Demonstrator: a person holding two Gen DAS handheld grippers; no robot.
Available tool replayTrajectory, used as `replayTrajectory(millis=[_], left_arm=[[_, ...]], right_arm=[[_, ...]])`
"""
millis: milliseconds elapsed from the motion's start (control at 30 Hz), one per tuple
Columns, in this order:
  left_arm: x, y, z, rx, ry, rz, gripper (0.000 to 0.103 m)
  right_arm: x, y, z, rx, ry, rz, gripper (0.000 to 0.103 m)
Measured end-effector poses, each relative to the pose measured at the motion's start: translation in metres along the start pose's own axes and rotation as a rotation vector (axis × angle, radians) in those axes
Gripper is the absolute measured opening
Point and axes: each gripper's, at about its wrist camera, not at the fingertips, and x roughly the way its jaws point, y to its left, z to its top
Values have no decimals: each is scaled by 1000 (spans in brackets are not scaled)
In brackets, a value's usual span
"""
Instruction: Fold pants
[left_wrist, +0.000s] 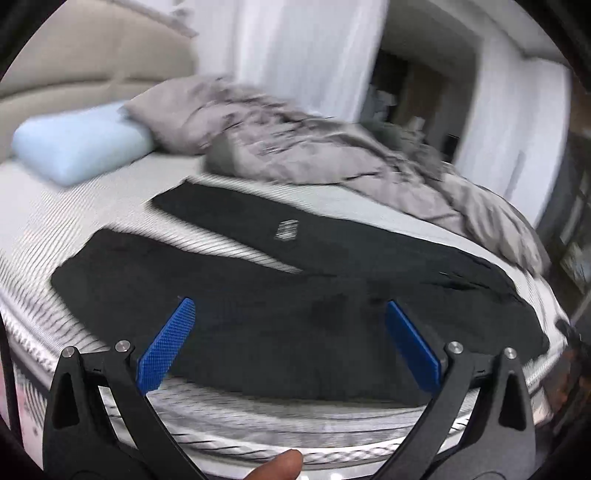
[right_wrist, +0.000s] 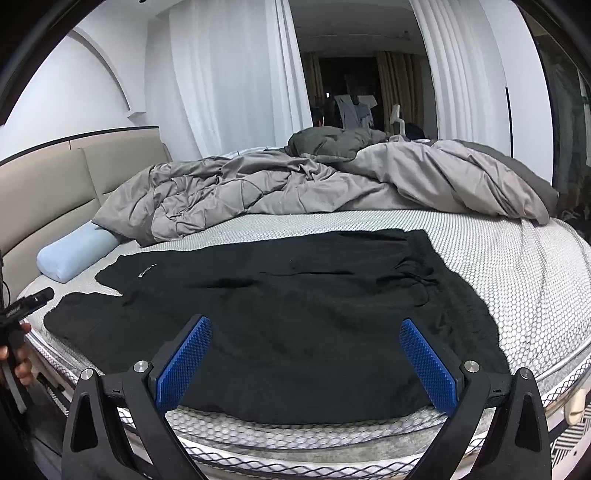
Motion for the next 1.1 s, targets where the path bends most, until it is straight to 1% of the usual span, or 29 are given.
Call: replayTrajectory(millis=[100,167,233,300,367,400,433,467,500,533,600,633,700,733,767,800,833,867,933,967,1033,1100], left_arm=[[0,52,0,-106,29,84,102],[0,86,-3,-179,52,120,102],[1,120,-8,-245,81,140,102],[6,142,-16,-283,102,137,95],[16,164,-20,-317,137,113,81],[22,175,-21,-344,150,105,76],[27,186,-20,-367,153,111,68],[32,192,-17,-374,147,129,60],[33,198,-13,-358,125,156,57],[31,196,-11,-336,113,168,54],[29,197,-3,-302,81,173,54],[29,194,0,-308,81,171,54],[37,200,6,-319,96,154,54],[45,196,12,-326,117,150,53],[55,203,14,-358,146,145,41],[63,209,16,-387,158,139,34],[69,214,18,-406,157,132,18],[73,217,21,-411,141,137,5],[73,222,28,-405,93,128,2],[67,225,32,-386,60,133,2],[70,229,39,-358,61,148,2],[77,234,43,-369,78,151,2]], right_arm=[[7,-18,-5,44,46,-13,103],[13,-31,-8,103,76,-1,103],[17,-46,-12,159,84,2,103],[20,-53,-14,187,90,-6,103],[23,-60,-15,212,91,-13,103],[25,-61,-15,223,95,-13,103],[27,-62,-15,231,95,-15,103],[29,-62,-15,236,98,-16,103],[32,-62,-14,237,103,-15,103],[35,-62,-13,237,107,-16,103],[36,-61,-13,232,112,-23,103],[37,-60,-12,231,114,-29,103],[39,-61,-11,238,114,-37,103],[41,-62,-11,246,117,-39,103],[42,-63,-11,253,119,-40,103],[44,-64,-11,263,122,-37,103],[46,-67,-12,273,128,-36,103],[46,-70,-12,281,136,-38,103],[46,-79,-13,308,151,-48,103],[42,-83,-13,322,153,-57,102],[27,-93,-15,350,140,-89,101],[8,-110,-22,389,133,-156,101]])
